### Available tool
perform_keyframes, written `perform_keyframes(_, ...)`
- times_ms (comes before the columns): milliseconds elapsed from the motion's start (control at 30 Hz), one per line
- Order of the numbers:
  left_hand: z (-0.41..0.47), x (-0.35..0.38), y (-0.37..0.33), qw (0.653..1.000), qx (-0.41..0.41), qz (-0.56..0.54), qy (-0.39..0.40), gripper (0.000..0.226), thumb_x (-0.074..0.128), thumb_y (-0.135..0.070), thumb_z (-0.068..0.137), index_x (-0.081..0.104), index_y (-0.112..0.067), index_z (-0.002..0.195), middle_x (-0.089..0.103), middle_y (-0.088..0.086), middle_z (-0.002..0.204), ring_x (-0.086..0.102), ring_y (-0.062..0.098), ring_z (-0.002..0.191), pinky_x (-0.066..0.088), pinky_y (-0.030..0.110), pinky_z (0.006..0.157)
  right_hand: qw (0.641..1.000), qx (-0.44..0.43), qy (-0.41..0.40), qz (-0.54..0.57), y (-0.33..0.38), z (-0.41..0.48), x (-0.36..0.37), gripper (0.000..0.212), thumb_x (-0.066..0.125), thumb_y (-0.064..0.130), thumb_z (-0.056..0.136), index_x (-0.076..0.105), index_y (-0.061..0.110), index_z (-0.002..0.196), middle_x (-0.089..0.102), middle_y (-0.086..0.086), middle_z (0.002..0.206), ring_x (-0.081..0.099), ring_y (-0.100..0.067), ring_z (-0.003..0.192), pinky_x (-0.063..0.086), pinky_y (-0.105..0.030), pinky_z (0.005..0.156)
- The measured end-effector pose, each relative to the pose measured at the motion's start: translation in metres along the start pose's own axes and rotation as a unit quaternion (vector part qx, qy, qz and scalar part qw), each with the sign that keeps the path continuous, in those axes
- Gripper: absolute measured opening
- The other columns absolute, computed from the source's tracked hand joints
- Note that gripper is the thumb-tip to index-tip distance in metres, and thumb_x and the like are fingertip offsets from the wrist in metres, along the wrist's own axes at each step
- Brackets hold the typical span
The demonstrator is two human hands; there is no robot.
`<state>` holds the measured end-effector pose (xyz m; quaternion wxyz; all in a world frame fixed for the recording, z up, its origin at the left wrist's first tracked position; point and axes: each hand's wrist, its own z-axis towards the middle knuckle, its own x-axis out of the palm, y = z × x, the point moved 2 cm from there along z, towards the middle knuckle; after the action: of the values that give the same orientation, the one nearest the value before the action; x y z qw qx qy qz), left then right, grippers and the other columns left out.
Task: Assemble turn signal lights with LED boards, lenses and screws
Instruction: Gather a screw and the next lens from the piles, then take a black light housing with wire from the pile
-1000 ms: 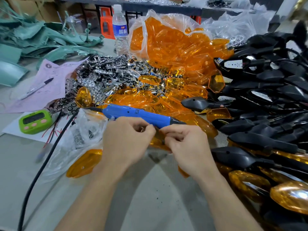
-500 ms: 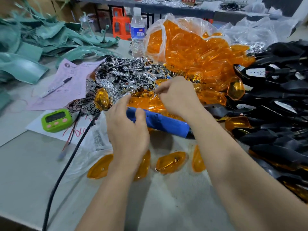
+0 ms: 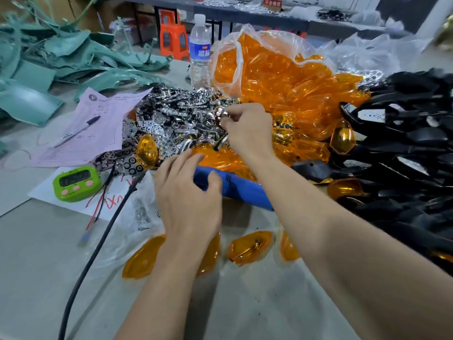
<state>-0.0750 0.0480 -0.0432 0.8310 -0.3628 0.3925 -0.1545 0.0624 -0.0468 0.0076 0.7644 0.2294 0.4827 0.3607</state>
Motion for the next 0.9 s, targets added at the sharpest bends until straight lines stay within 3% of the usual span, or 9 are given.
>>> perform_keyframes(67,-0.004,-0.002,-0.009,0.998,0.061,-0.023,0.010,0.054,0.066,-0.028,0.094,0.057,-0.021,0.146,0.052,-0.004,0.154,0.030,0.009,0.145,0.014,0.019,0.120,0.997,0.026,-0.036,0.061,-0.001,-0.019,-0.031,0.013,0.077,0.020,0.084,0.078,0.008,0.088,0.076,-0.003,0.075,0.070,-0.023,0.075,0.060,-0.043,0.075)
perform_keyframes(200,-0.021,0.014,-0.032,0.976,0.147,-0.095,0.128,0.071,0.064,-0.025,0.095,0.036,-0.031,0.160,0.036,-0.015,0.163,0.027,-0.008,0.148,0.017,0.003,0.114,0.988,0.078,0.097,0.090,-0.006,-0.071,-0.074,0.009,0.075,0.025,0.080,0.080,0.018,0.082,0.074,-0.001,0.065,0.071,-0.028,0.072,0.062,-0.047,0.068)
perform_keyframes(333,-0.027,0.025,-0.043,0.965,0.107,-0.187,0.150,0.047,0.063,-0.019,0.099,0.058,-0.051,0.133,0.062,-0.043,0.120,0.055,-0.022,0.112,0.040,0.002,0.091,0.966,0.101,0.221,0.085,-0.020,-0.091,-0.113,0.030,0.066,0.040,0.094,0.078,0.016,0.081,0.073,0.000,0.068,0.065,-0.019,0.061,0.056,-0.041,0.064)
perform_keyframes(433,-0.025,0.030,-0.046,0.949,0.011,-0.255,0.186,0.031,0.065,-0.028,0.101,0.071,-0.055,0.116,0.075,-0.028,0.104,0.069,-0.006,0.100,0.053,0.022,0.095,0.983,0.078,0.157,-0.054,-0.045,-0.066,-0.147,0.025,0.062,0.035,0.096,0.076,0.019,0.081,0.073,0.004,0.077,0.067,-0.014,0.069,0.053,-0.034,0.062)
perform_keyframes(467,-0.025,0.031,-0.046,0.946,-0.016,-0.265,0.186,0.032,0.068,-0.029,0.100,0.073,-0.059,0.107,0.075,-0.027,0.096,0.069,-0.008,0.092,0.051,0.015,0.090,0.976,0.070,0.146,-0.147,-0.056,-0.054,-0.154,0.015,0.063,0.026,0.095,0.077,0.022,0.096,0.074,0.002,0.094,0.069,-0.017,0.084,0.055,-0.033,0.073)
perform_keyframes(533,-0.027,0.030,-0.046,0.952,-0.044,-0.248,0.172,0.037,0.071,-0.030,0.095,0.072,-0.066,0.088,0.072,-0.032,0.086,0.064,-0.014,0.084,0.040,0.000,0.072,0.903,0.072,0.235,-0.352,-0.076,-0.035,-0.153,0.038,0.061,0.016,0.093,0.063,0.017,0.131,0.065,-0.007,0.132,0.065,-0.031,0.111,0.057,-0.044,0.093)
perform_keyframes(633,-0.029,0.032,-0.041,0.954,-0.049,-0.245,0.164,0.037,0.072,-0.028,0.093,0.073,-0.063,0.081,0.070,-0.037,0.089,0.060,-0.018,0.088,0.039,0.003,0.070,0.832,0.075,0.343,-0.430,-0.094,-0.034,-0.138,0.057,0.064,0.017,0.096,0.042,0.013,0.149,0.056,-0.015,0.141,0.058,-0.038,0.121,0.053,-0.053,0.100)
perform_keyframes(767,-0.025,0.032,-0.035,0.959,-0.046,-0.233,0.154,0.029,0.071,-0.031,0.090,0.073,-0.059,0.082,0.068,-0.039,0.091,0.060,-0.015,0.089,0.041,0.016,0.073,0.879,-0.021,0.256,-0.402,-0.094,-0.037,-0.135,0.052,0.067,0.012,0.093,0.041,0.013,0.139,0.055,-0.014,0.126,0.058,-0.036,0.115,0.054,-0.047,0.090)
perform_keyframes(900,-0.020,0.031,-0.031,0.954,-0.070,-0.264,0.120,0.026,0.067,-0.041,0.085,0.071,-0.067,0.087,0.071,-0.030,0.085,0.067,0.004,0.077,0.052,0.024,0.068,0.943,-0.042,0.146,-0.295,-0.068,-0.018,-0.156,0.092,0.065,-0.003,0.088,0.015,0.033,0.156,0.055,-0.008,0.099,0.062,-0.024,0.075,0.045,-0.035,0.055)
